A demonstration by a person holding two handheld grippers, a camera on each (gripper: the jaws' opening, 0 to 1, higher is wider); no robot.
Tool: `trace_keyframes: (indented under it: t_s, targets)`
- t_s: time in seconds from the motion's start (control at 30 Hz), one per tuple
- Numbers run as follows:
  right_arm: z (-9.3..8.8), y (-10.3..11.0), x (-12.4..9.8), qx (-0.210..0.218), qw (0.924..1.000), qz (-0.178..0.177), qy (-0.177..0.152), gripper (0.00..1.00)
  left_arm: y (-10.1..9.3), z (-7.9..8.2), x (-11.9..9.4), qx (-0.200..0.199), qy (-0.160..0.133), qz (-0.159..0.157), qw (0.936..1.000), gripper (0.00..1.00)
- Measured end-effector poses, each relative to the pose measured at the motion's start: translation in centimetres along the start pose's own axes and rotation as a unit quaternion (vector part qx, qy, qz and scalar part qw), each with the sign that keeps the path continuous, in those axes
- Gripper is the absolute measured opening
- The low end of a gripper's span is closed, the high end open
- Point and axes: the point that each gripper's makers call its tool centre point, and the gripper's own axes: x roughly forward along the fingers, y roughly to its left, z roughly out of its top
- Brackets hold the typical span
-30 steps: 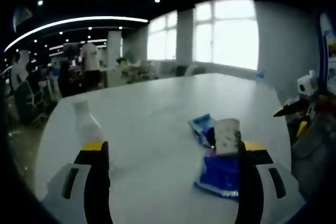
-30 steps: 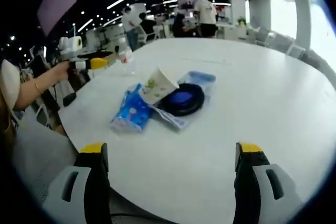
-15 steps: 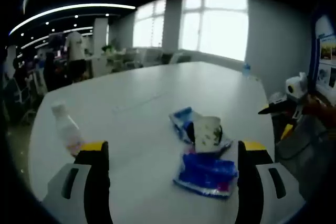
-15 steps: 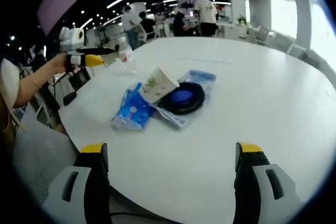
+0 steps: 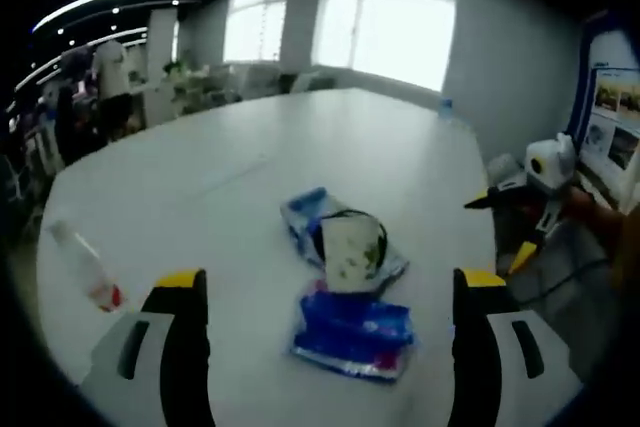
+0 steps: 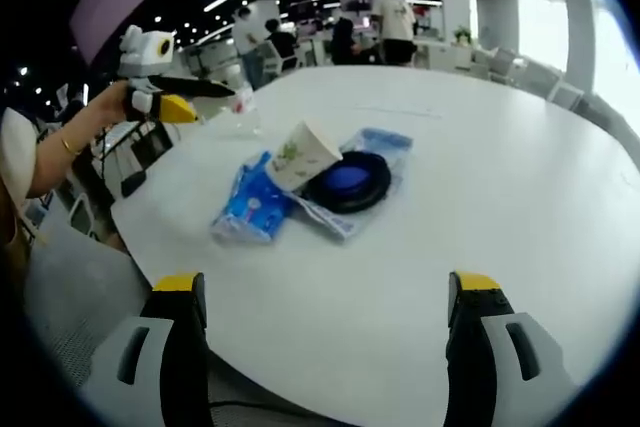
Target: Arrange the tabletop items into an orderly group along one side of the table until the central work area is clear of visible clutter.
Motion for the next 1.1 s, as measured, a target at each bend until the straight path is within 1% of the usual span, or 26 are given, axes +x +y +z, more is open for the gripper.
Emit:
trace_keyframes:
  t_s: [0.1,0.3,0.37,0.5,0.77,1.03,1.1]
  targets:
    - [-0.1,0.0,0.0,0.002,1.0000,0.000,0.002,0.99,-0.8,0.2,0.8,0.011,0.006,-0.010,0.9999,0.98]
    - [-0.2,0.0,-0.1,0.005,1.0000,0.000,0.002,0.99,-1.8,-0.2,2.2,0.024,0.032,-0.023,0.9989,0.97]
    - [-0.2,0.0,-0.1,0.005,1.0000,0.000,0.003,0.99,-2.2,-0.1,2.6,0.026,0.031,-0.027,0.9988,0.96]
    - [-0.3,0.1,0.0,0.005,1.0000,0.002,0.005,0.99,-2.9,-0.1,3.5,0.027,0.038,-0.036,0.9983,0.95]
    - [-0.4,0.2,0.0,0.006,0.9999,0.005,0.007,0.99,-3.6,-0.1,5.6,0.026,0.051,-0.050,0.9971,0.92]
    - [-0.5,0.2,0.0,0.006,0.9999,0.007,0.010,0.99,-4.3,-0.3,7.0,0.026,0.063,-0.060,0.9959,0.91]
    - [-0.5,0.2,0.0,0.008,0.9999,0.007,0.009,0.99,-4.5,-0.4,7.4,0.024,0.066,-0.064,0.9955,0.89]
